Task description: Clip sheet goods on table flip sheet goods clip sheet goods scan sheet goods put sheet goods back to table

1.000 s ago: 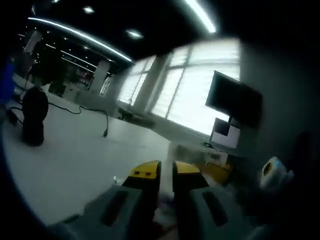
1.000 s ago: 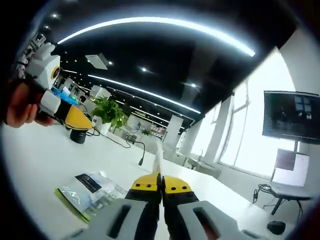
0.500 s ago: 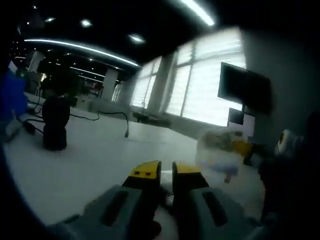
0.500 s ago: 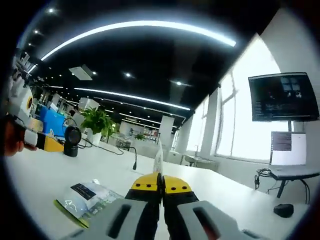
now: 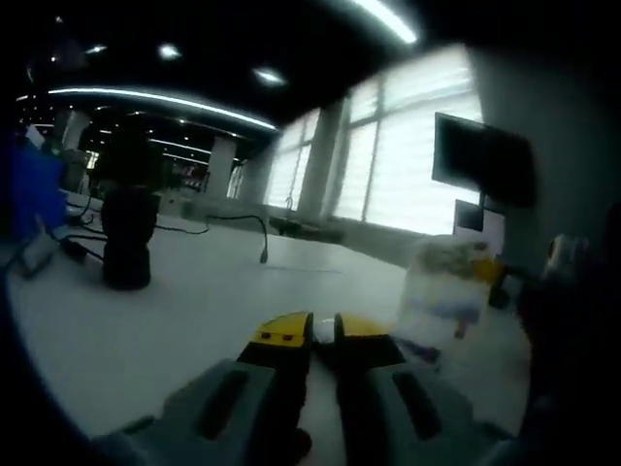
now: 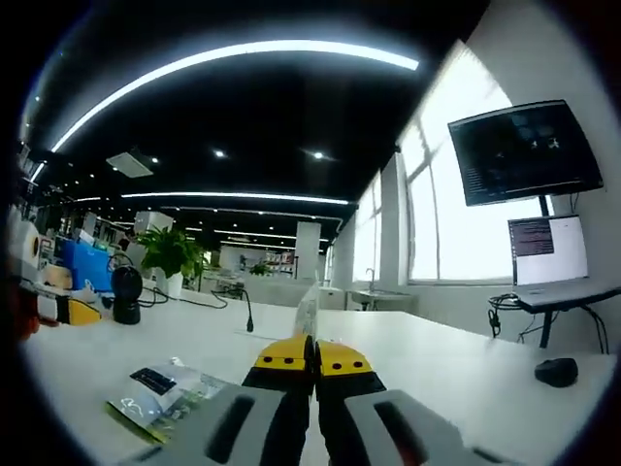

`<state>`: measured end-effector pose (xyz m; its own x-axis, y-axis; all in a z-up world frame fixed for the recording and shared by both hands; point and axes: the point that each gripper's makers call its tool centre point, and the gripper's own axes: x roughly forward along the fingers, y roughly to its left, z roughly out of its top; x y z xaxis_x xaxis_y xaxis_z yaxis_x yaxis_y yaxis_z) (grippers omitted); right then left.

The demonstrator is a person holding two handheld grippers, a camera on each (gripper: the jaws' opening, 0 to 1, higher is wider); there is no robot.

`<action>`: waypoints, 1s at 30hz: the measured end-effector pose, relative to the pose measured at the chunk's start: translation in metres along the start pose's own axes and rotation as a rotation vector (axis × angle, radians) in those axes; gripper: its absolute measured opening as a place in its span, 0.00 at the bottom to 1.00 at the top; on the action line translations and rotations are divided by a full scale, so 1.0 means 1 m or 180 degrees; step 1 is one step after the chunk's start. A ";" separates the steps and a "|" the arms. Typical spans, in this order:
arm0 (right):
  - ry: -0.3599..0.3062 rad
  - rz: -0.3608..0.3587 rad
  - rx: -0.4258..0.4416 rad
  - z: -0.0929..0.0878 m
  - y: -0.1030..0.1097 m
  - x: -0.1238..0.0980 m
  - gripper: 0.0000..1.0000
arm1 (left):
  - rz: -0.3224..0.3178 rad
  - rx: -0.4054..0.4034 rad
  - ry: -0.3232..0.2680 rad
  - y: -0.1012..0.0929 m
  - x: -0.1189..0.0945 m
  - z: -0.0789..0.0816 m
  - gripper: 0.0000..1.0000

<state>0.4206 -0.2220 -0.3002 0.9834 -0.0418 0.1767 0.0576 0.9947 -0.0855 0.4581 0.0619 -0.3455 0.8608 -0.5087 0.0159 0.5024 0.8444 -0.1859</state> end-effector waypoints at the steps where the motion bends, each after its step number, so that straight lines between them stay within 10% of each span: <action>1: 0.0004 -0.0023 0.0031 -0.001 -0.002 -0.001 0.00 | 0.0003 0.0006 -0.0008 0.001 0.000 0.000 0.03; 30: 0.0077 -0.0397 0.0531 -0.030 -0.043 -0.007 0.00 | 0.0074 0.0192 -0.0072 0.006 -0.011 -0.008 0.03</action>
<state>0.4164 -0.2678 -0.3273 0.9744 -0.1658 0.1519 0.1519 0.9834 0.0993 0.4512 0.0710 -0.3543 0.8736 -0.4854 0.0345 0.4856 0.8649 -0.1271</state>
